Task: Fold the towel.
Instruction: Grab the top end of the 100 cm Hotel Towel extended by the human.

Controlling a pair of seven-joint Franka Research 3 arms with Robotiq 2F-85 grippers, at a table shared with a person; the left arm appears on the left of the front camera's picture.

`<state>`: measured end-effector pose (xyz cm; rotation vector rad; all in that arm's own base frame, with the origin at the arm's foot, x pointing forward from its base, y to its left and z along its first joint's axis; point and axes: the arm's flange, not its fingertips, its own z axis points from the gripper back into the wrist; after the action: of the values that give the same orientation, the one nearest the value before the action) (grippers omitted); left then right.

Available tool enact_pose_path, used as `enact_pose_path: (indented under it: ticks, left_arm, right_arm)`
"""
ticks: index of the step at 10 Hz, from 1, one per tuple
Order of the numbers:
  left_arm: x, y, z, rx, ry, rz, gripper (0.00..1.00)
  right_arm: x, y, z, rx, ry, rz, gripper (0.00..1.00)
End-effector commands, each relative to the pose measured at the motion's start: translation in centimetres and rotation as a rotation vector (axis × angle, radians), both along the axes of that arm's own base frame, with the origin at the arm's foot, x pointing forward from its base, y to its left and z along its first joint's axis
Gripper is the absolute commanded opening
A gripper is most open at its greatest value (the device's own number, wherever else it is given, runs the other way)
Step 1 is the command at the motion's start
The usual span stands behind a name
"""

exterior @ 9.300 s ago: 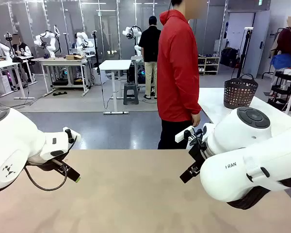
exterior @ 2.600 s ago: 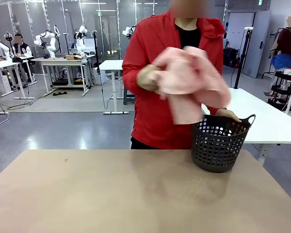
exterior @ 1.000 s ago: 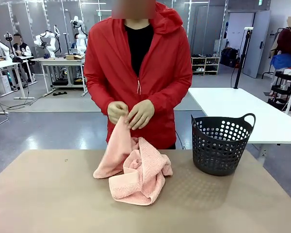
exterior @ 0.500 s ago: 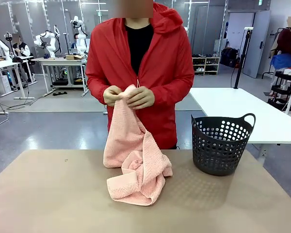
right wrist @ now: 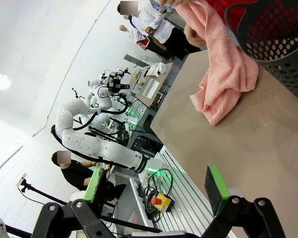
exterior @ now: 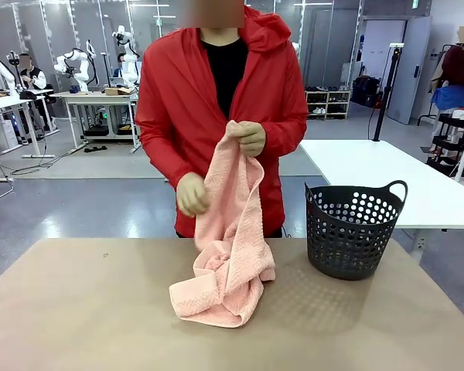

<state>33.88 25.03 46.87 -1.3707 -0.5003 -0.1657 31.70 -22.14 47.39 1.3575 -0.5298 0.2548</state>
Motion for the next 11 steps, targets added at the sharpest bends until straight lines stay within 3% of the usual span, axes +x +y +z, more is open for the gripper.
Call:
enact_pose_path:
  ticks: [1, 11]
  left_arm:
    - [-0.07, 0.14, -0.08, -0.007, -0.005, -0.008, 1.0]
    - [-0.07, 0.14, -0.08, -0.007, -0.005, -0.008, 1.0]
  right_arm:
    - [0.02, -0.03, -0.06, 0.011, -0.022, 0.004, 1.0]
    - [0.02, -0.03, -0.06, 0.011, -0.022, 0.004, 1.0]
